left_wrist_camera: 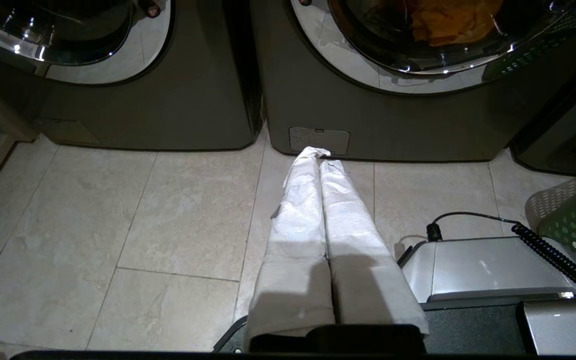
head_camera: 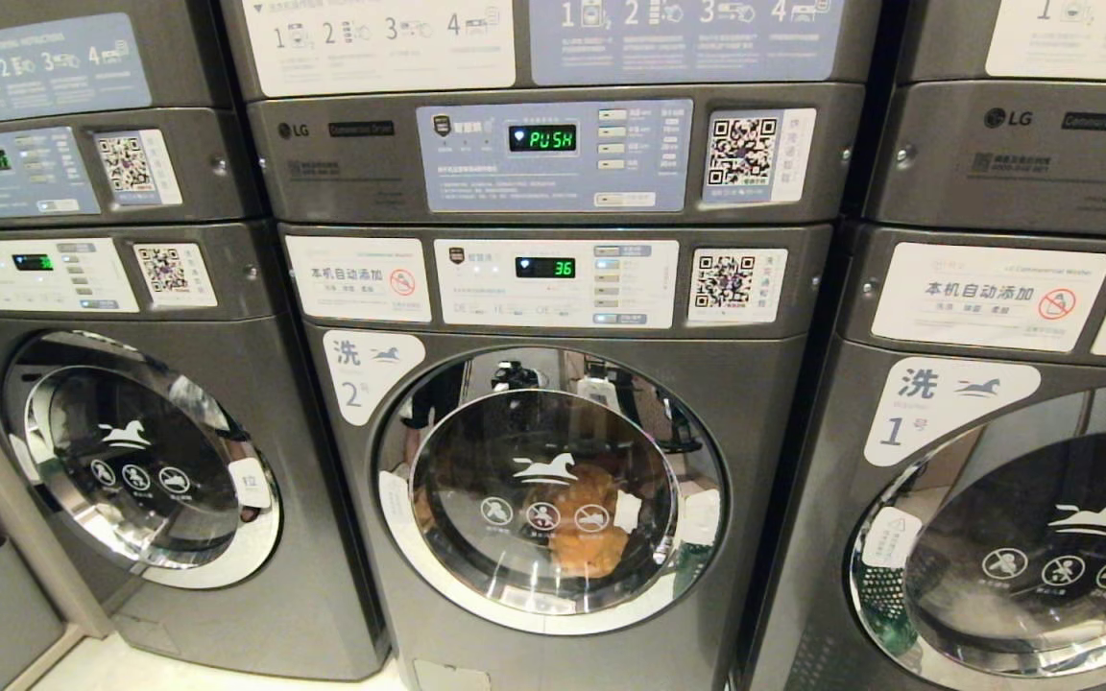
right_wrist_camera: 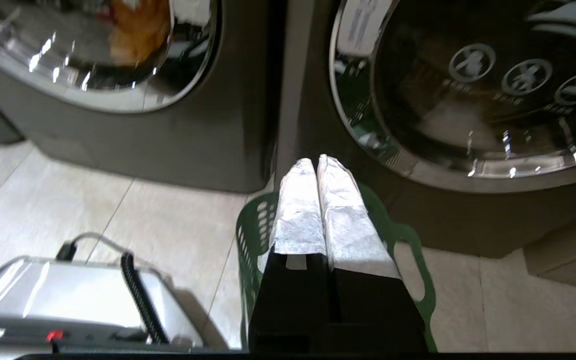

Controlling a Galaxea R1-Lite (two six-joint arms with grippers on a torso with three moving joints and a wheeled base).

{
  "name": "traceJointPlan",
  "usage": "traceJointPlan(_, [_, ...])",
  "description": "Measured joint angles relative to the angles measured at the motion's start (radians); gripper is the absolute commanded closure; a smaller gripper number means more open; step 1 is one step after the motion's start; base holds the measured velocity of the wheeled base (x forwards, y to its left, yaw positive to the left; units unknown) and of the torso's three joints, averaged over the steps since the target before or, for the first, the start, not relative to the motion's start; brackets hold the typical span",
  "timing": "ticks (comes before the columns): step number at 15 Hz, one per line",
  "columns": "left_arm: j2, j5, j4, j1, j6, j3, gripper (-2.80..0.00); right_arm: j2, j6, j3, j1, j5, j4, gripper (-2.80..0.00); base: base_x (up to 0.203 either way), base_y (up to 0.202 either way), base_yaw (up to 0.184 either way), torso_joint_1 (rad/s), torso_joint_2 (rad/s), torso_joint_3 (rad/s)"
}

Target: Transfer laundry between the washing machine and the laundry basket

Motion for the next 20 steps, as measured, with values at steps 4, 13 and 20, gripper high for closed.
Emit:
traceJointPlan(4, [-0.068, -0.003, -0.001, -0.072, 0.007, 0.000, 0.00, -0.226, -0.008, 0.000, -0.030, 0.003, 0.001, 0.00, 0.000, 0.000, 0.000, 0.000, 0.00, 0.000])
traceJointPlan(13, [-0.271, 0.063, -0.035, -0.067, -0.013, 0.016, 0.00, -0.322, -0.046, 0.020, -0.029, 0.009, -0.058, 0.00, 0.000, 0.000, 0.000, 0.000, 0.00, 0.000])
traceJointPlan(20, [-0.279, 0.065, -0.036, -0.067, -0.023, 0.017, 0.00, -0.322, -0.038, 0.024, -0.029, 0.007, -0.061, 0.00, 0.000, 0.000, 0.000, 0.000, 0.00, 0.000])
